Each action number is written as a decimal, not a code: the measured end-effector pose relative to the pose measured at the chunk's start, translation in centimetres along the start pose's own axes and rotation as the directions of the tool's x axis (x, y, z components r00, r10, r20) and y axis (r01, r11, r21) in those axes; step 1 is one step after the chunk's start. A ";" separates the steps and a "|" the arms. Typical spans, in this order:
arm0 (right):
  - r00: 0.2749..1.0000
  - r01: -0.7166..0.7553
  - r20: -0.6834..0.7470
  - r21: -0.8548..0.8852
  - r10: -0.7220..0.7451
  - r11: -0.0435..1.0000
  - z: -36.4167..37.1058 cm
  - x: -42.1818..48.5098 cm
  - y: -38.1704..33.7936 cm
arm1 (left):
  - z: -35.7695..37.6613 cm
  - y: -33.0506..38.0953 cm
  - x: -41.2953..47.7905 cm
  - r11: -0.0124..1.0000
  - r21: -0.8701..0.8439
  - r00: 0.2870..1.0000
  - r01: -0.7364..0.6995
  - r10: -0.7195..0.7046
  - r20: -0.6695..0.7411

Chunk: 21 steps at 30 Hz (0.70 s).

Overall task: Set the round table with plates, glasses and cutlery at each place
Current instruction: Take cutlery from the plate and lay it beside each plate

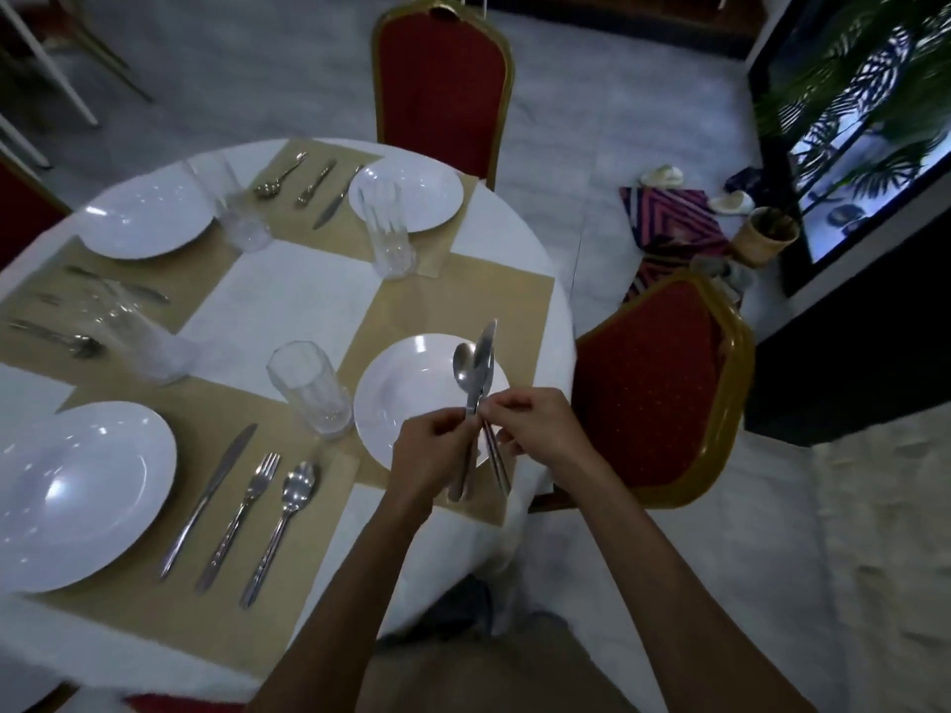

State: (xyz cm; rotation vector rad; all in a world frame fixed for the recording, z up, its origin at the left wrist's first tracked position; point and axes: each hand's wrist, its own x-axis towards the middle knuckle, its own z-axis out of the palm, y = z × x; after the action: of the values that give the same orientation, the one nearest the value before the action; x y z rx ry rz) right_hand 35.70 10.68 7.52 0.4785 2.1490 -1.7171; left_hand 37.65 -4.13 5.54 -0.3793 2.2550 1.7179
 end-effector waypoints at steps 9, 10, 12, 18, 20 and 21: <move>0.994 -0.073 0.077 -0.086 0.080 0.994 -0.3 8.1 -2.9 | 0.3 2.1 6.9 0.971 -0.198 0.988 0.134 -0.148 -0.053; 0.993 -0.078 0.086 -0.102 0.087 0.992 -0.2 8.9 -3.3 | 0.1 2.3 7.4 0.967 -0.217 0.986 0.136 -0.153 -0.065; 0.991 -0.075 0.103 -0.125 0.088 0.989 -0.1 10.5 -4.2 | -0.2 2.8 8.5 0.965 -0.229 0.984 0.128 -0.153 -0.095; 0.994 -0.050 0.085 -0.170 0.065 0.984 -1.4 15.6 -6.7 | -1.2 3.3 12.3 0.958 -0.257 0.965 0.129 -0.182 -0.191; 0.994 -0.026 0.101 -0.220 0.049 0.975 -2.0 17.7 -7.6 | -1.1 3.6 13.5 0.951 -0.277 0.963 0.136 -0.193 -0.190; 0.993 -0.016 0.113 -0.247 0.045 0.969 -2.2 18.9 -7.9 | -1.0 3.7 14.1 0.948 -0.285 0.962 0.142 -0.200 -0.185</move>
State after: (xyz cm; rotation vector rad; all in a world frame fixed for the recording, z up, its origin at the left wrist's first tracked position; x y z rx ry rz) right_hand 15.23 12.04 5.96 0.3312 2.2161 -1.4002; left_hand 23.10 -4.64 3.80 -0.8305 2.0491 1.9738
